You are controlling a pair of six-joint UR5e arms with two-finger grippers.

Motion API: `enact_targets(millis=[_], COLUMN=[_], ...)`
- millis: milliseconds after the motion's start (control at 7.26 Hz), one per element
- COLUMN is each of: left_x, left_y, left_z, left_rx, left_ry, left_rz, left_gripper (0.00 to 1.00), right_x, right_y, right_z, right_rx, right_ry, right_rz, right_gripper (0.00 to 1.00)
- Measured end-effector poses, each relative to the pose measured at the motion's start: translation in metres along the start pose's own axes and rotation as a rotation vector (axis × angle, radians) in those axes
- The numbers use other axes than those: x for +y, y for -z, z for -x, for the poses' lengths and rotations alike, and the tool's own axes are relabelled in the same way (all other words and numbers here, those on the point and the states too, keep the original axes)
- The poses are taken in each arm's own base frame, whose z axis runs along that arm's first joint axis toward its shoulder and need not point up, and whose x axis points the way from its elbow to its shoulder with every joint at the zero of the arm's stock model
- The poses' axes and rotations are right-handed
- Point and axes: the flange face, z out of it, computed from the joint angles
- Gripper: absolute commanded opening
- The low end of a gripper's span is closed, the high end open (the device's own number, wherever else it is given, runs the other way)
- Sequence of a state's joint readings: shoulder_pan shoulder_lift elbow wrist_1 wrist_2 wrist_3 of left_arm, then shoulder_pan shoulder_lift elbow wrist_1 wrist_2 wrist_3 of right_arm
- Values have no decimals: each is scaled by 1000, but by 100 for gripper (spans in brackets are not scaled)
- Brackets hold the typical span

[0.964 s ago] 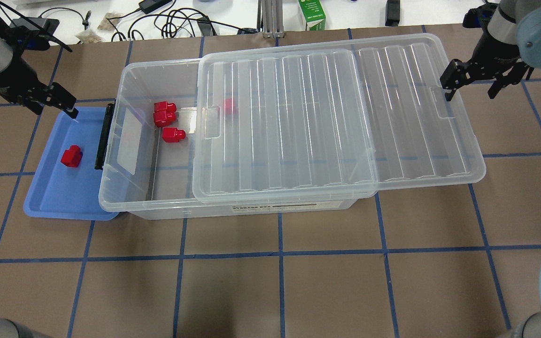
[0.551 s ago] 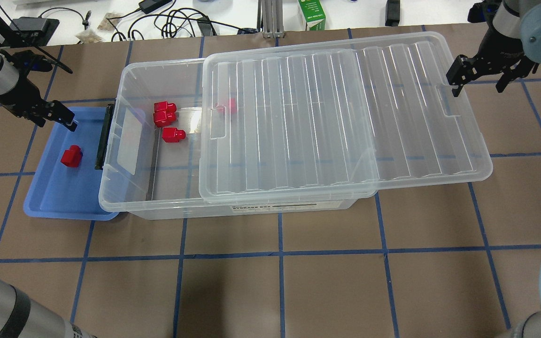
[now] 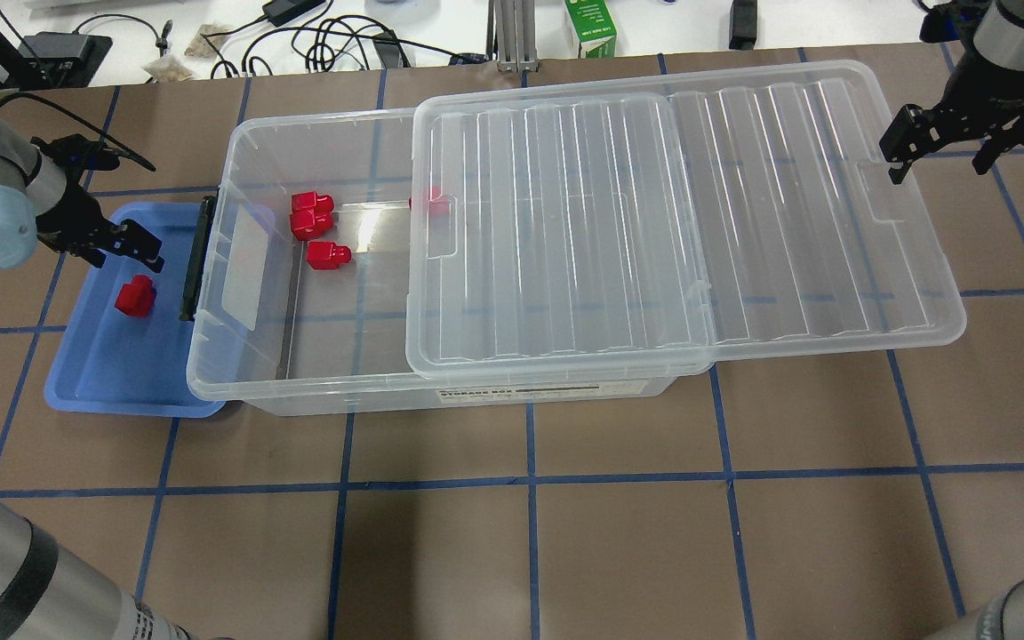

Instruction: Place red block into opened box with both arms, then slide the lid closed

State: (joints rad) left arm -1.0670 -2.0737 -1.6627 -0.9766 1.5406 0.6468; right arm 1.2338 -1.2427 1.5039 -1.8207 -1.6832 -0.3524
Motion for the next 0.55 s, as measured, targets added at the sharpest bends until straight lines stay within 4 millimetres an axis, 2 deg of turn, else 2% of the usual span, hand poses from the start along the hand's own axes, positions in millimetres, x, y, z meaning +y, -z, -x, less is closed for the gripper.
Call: enact_targets(millis=[413, 551], left_x=[6, 8], left_y=[-22, -25], left_z=[-2, -2], left_rx=[12, 14], left_ry=[7, 8], left_rz=[19, 23], left_gripper=[100, 94], right_x=[6, 10], right_y=[14, 22], right_z=[1, 4], right_rx=[0, 0], right_ry=[-6, -7], right_rz=[-11, -19], right_gripper=[100, 100])
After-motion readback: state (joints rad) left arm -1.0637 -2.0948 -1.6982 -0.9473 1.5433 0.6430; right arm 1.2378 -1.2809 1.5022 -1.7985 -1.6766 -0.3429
